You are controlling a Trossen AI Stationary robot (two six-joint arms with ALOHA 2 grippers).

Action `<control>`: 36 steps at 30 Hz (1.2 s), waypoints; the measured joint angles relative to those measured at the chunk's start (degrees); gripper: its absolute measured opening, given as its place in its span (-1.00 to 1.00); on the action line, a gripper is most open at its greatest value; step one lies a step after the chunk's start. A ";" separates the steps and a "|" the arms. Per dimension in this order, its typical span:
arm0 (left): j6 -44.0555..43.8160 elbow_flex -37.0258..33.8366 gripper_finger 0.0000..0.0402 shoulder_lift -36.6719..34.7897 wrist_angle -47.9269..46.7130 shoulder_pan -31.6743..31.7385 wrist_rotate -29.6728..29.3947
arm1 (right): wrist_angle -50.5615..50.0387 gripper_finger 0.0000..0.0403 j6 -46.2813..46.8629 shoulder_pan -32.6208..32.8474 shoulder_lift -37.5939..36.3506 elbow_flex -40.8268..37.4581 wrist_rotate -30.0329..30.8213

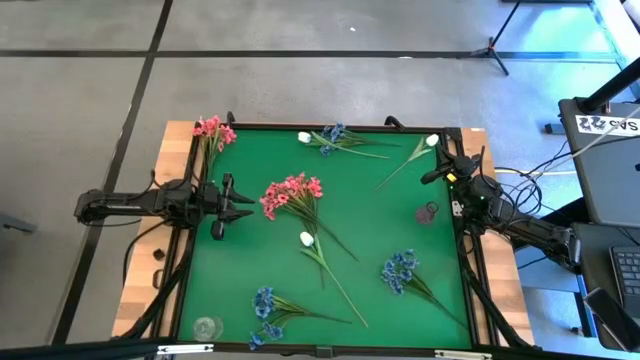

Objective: Sort flowers into vase by color

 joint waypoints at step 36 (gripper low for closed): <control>-18.12 14.09 -0.35 18.39 10.46 4.67 -10.50 | 0.00 -0.94 0.00 0.00 0.00 0.00 -0.02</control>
